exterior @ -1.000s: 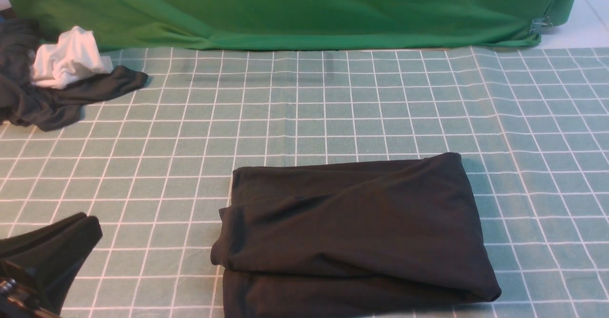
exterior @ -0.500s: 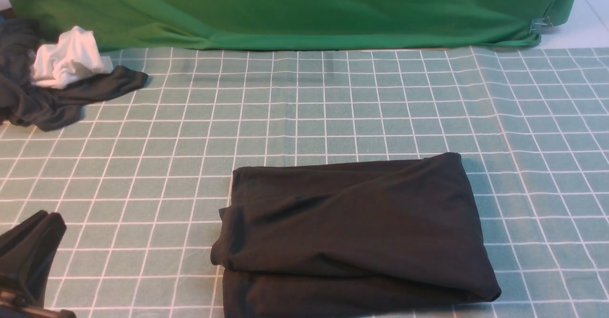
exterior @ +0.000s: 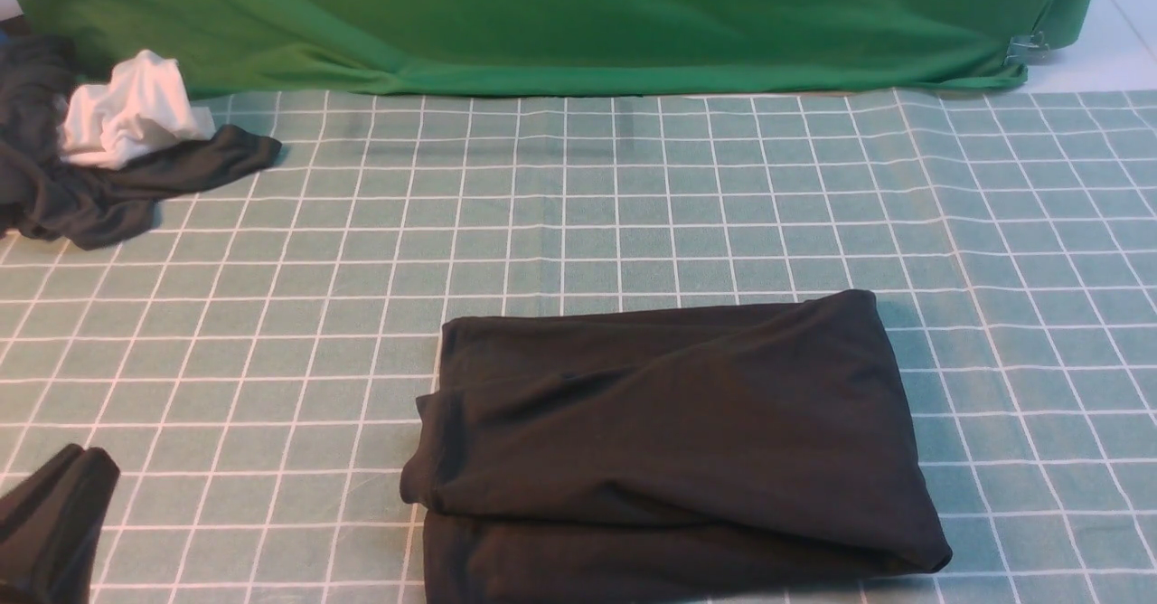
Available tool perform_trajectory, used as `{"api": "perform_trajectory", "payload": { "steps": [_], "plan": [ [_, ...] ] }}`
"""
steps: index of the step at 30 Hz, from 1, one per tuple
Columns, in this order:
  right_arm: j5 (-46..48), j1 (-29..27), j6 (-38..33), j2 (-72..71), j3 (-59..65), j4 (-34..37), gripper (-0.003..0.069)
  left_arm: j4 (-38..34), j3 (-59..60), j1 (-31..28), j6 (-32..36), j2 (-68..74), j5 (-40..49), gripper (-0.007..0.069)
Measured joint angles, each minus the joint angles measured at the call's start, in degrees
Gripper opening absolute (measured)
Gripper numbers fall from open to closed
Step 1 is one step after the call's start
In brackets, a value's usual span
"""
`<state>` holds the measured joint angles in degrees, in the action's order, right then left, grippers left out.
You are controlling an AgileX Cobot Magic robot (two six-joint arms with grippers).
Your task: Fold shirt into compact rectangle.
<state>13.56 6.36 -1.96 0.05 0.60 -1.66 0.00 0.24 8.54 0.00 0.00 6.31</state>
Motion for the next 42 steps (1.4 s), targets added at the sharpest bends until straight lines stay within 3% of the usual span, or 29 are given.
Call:
{"api": "perform_trajectory", "payload": {
  "steps": [8,42],
  "plan": [
    [-0.08,0.0,0.04,0.0,0.0,0.0,0.0239,0.0,0.0,0.3,0.0,0.0,6.21,0.0011],
    [0.04,0.0,0.43,0.0,0.0,0.0,0.0239,0.0,0.0,0.3,0.0,0.0,6.4,0.0011]
  ]
}}
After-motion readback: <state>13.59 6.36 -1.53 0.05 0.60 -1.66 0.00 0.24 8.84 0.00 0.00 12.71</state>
